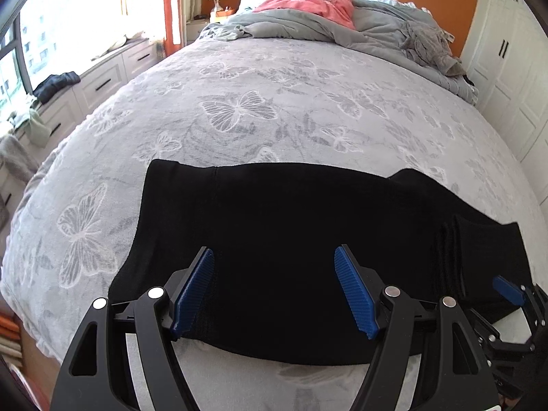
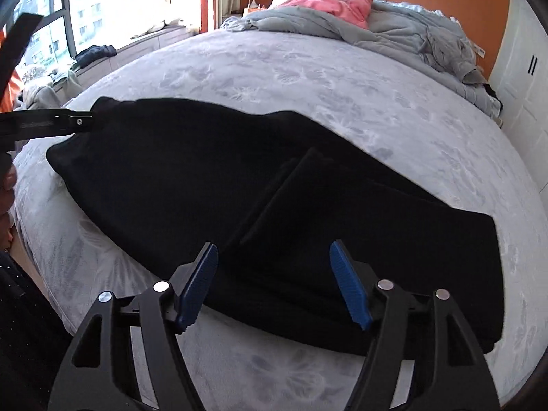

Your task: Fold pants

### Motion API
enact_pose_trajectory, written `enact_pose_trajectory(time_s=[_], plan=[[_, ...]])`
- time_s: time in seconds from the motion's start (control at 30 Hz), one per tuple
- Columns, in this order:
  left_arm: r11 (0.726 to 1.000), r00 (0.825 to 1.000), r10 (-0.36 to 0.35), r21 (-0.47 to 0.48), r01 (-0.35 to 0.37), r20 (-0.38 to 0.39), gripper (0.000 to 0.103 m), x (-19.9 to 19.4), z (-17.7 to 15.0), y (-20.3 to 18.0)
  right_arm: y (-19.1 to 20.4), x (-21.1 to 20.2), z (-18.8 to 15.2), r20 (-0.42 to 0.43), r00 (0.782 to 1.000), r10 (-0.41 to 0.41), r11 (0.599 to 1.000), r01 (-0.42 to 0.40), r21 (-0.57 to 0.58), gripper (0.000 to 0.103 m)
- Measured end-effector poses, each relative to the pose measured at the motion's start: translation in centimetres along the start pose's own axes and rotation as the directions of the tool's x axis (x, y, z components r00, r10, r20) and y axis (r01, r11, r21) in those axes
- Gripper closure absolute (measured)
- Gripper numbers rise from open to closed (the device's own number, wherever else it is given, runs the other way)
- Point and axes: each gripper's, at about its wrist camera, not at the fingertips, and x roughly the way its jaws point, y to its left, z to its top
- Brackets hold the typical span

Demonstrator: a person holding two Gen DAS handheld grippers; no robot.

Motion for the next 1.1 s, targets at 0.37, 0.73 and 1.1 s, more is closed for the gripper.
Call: enact_pose_trajectory(time_s=[0.37, 0.73, 1.1], plan=[[0.992, 0.999, 0.054, 0.115, -0.053, -0.004, 0.028, -0.3, -1.5, -1.1, -4.3, -2.8, 3.3, 0.137, 0.987, 0.089, 0.952, -0.125, 0.279, 0.093], [1.000, 0.998, -0.010, 0.020, 0.012, -0.058, 0.023, 0.1, -1.4, 1.6, -0.3, 2.9, 2.3, 0.030, 0.979, 0.201, 0.962, -0.203, 0.182, 0.065], [0.699, 0.945, -0.325, -0.663, 0.268, 0.040, 0.029, 0.9, -3.9, 15.2, -13.8, -7.7, 2.6, 0.127, 0.970, -0.208, 0.956, 0.174, 0.236, 0.032]])
